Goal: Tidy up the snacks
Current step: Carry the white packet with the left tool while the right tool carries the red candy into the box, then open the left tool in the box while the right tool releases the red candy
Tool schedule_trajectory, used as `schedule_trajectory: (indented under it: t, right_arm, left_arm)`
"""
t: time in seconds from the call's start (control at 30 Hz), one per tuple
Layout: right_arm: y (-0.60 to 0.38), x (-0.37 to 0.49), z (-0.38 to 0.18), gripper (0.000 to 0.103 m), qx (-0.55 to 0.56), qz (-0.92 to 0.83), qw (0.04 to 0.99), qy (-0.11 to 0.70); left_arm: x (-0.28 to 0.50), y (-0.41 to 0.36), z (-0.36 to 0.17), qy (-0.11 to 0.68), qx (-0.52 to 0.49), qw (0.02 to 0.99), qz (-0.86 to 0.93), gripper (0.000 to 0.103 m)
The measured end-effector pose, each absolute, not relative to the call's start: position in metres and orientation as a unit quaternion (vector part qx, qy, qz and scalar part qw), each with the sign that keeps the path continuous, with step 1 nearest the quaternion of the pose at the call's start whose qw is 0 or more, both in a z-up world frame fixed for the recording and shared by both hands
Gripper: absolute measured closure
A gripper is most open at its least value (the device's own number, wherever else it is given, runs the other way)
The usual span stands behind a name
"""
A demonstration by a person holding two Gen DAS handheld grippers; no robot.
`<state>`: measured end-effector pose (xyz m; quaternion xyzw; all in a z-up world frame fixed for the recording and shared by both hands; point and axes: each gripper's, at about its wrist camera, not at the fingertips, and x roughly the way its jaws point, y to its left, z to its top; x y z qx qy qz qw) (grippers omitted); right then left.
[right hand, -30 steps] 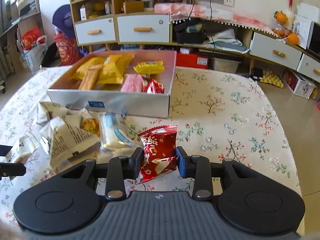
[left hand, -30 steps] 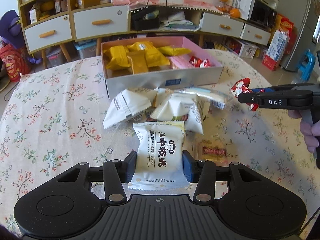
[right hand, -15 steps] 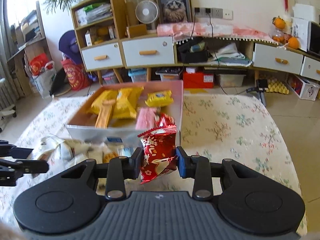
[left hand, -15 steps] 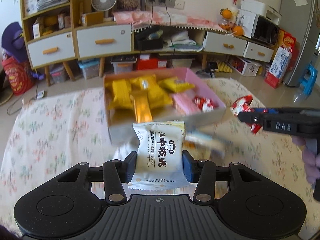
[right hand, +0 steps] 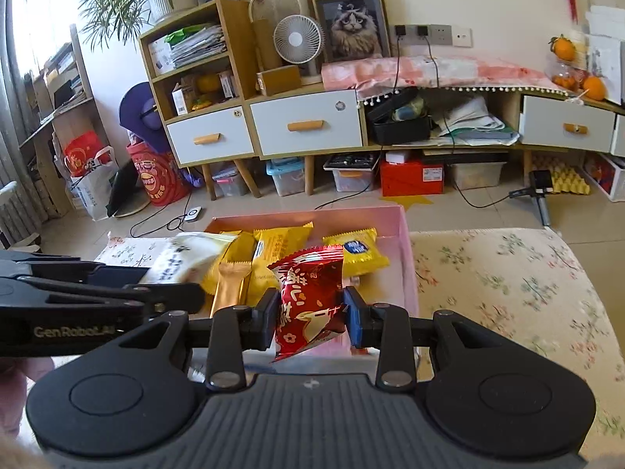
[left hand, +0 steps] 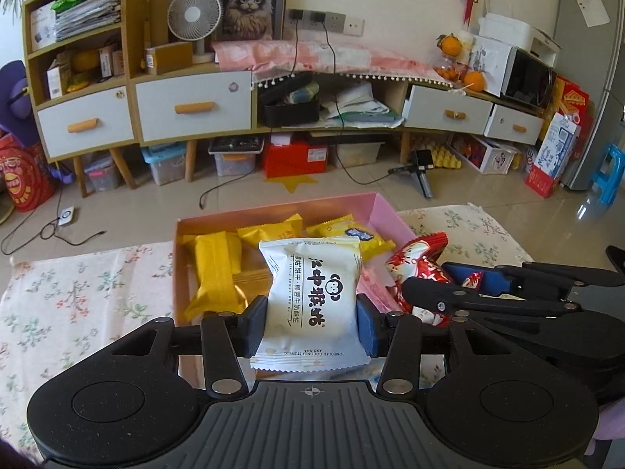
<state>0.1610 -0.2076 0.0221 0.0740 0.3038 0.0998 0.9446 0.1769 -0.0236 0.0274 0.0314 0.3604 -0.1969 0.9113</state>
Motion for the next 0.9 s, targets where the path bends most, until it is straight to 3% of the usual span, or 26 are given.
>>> schedule_trajectory:
  t: [0.73,0.9]
  right_arm:
    - [-0.219,0.187,0.001,0.070,0.110,0.099,0.937,0.316]
    - [-0.219,0.186,0.005,0.066,0.105,0.099,0.939,0.312]
  left_arm:
    - [0.224,-0.034,-0.015,0.371,0.003,0.911,-0.184,0.058]
    - [0.223,-0.032,-0.015,0.368,0.005,0.909,-0.195,0.052]
